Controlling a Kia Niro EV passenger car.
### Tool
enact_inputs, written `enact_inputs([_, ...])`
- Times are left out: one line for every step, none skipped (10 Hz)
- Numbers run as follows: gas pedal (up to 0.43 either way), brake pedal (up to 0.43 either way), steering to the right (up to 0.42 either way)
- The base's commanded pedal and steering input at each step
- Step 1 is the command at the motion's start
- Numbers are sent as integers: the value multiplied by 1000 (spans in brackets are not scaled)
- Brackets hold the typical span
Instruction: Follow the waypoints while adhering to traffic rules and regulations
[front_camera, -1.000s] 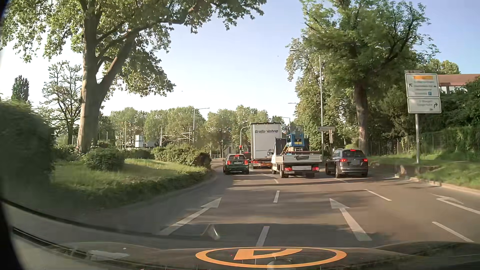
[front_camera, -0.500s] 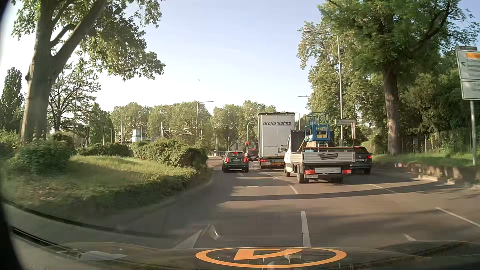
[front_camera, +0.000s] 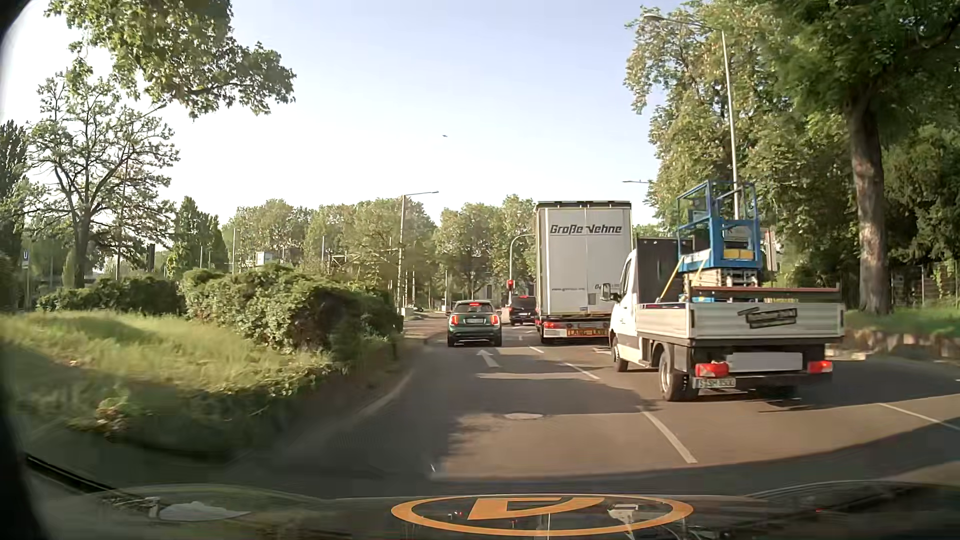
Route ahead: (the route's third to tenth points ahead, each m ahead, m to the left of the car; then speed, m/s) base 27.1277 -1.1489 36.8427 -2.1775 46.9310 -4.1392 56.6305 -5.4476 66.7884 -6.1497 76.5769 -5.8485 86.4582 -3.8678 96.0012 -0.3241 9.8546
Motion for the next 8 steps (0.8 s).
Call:
enact_inputs([0,0,-29])
enact_inputs([0,0,-29])
enact_inputs([0,0,-29])
enact_inputs([0,0,-29])
enact_inputs([0,49,-29])
enact_inputs([0,134,-29])
enact_inputs([0,165,-29])
enact_inputs([0,177,-30])
